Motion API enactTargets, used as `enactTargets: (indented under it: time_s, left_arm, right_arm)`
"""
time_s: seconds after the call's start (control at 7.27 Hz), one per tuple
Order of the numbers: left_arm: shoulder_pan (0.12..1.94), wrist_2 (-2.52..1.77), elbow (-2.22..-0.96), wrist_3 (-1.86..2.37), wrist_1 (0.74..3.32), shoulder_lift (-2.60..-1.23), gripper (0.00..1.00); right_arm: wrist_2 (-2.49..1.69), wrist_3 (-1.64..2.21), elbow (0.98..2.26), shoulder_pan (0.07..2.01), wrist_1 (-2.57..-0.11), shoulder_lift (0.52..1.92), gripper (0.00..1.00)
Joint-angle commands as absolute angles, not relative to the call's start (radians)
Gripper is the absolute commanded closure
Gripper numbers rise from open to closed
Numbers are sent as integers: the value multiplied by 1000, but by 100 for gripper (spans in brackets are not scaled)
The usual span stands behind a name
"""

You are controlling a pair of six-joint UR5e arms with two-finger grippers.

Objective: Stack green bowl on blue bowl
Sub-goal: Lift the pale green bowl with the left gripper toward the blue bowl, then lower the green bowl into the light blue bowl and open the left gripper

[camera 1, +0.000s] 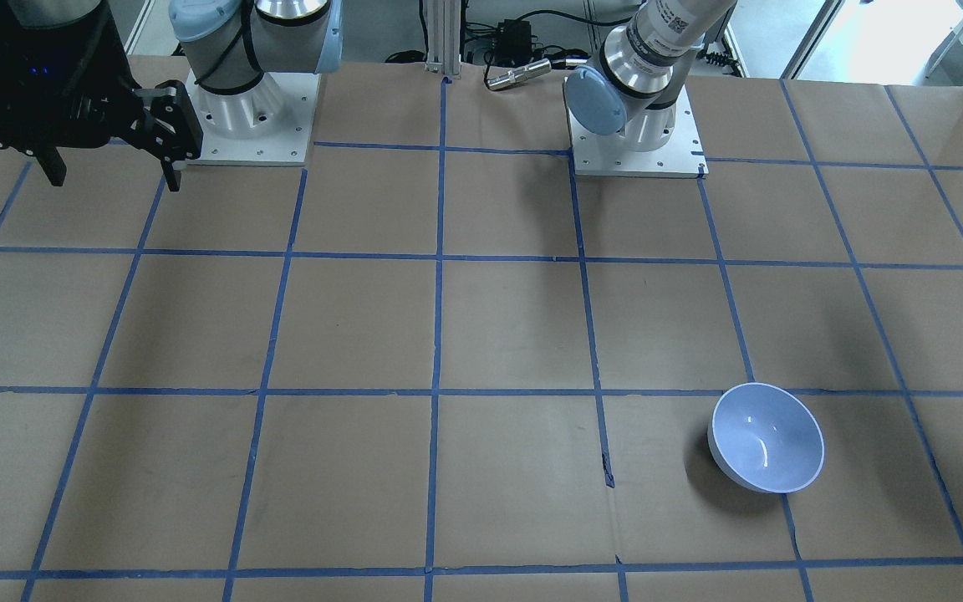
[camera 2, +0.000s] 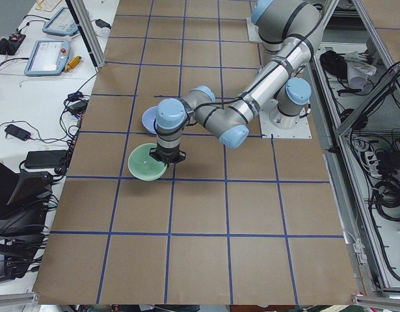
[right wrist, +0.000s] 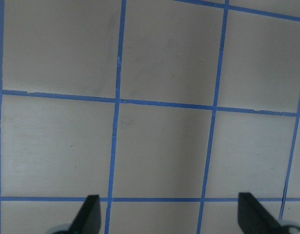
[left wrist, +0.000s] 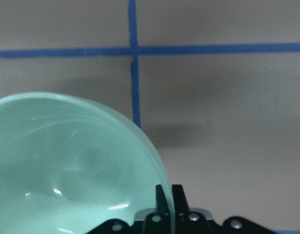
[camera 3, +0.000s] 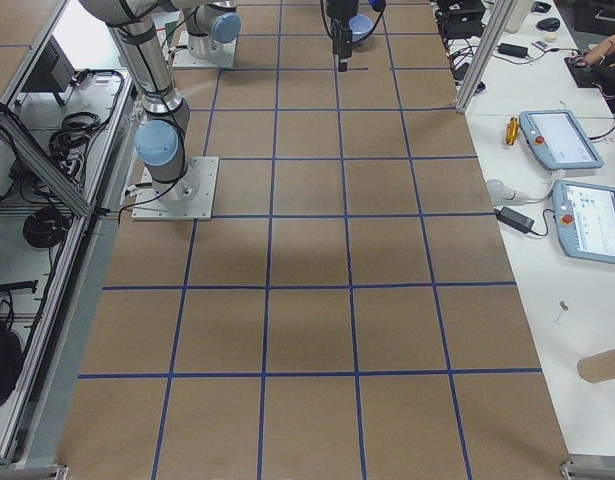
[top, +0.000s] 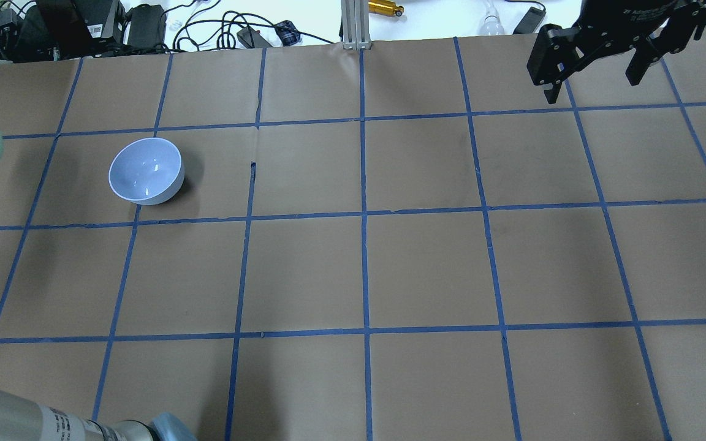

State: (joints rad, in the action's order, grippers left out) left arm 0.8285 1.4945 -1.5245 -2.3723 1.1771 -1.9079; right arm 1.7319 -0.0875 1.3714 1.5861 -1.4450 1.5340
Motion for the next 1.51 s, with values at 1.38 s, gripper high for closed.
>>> enactTargets:
  time_s: [1.38]
  left_arm:
    - [1209, 1532, -1888, -1905, 913, -1772, 100]
  right_arm:
    - [1732, -87, 1371, 1586, -1445, 1534, 0]
